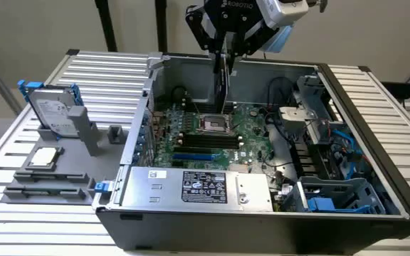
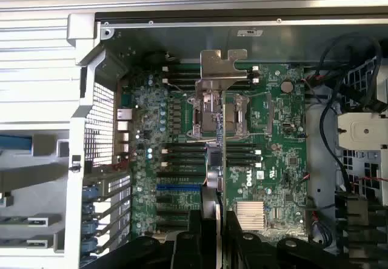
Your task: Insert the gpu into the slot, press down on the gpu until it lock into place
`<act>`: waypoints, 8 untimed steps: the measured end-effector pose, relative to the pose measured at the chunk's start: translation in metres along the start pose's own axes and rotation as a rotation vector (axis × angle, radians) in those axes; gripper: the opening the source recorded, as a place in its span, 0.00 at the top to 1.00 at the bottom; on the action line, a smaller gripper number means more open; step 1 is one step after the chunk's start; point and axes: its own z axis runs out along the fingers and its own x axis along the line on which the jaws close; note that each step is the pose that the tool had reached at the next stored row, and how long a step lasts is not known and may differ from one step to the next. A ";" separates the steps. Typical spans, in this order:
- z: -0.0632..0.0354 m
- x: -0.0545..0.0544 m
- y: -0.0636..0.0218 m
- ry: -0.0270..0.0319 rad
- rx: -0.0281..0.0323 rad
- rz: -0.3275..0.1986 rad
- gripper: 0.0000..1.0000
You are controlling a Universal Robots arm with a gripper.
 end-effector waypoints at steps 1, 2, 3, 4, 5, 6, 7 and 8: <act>0.0000 0.000 0.0000 0.0000 0.0000 0.000 0.74; 0.0000 0.000 0.0000 0.0000 0.0000 0.000 0.74; 0.0000 0.000 0.0000 0.0000 0.0000 0.000 0.74; 0.0000 0.000 0.0000 0.0000 0.0000 0.000 0.74; 0.0000 0.000 0.0000 0.0000 0.0000 0.000 0.74; 0.0000 0.000 0.0000 0.0000 0.0000 0.000 0.74; 0.0000 0.000 0.0000 0.0000 0.0000 0.000 0.74; 0.0000 0.000 0.0000 0.0000 0.0000 0.000 0.74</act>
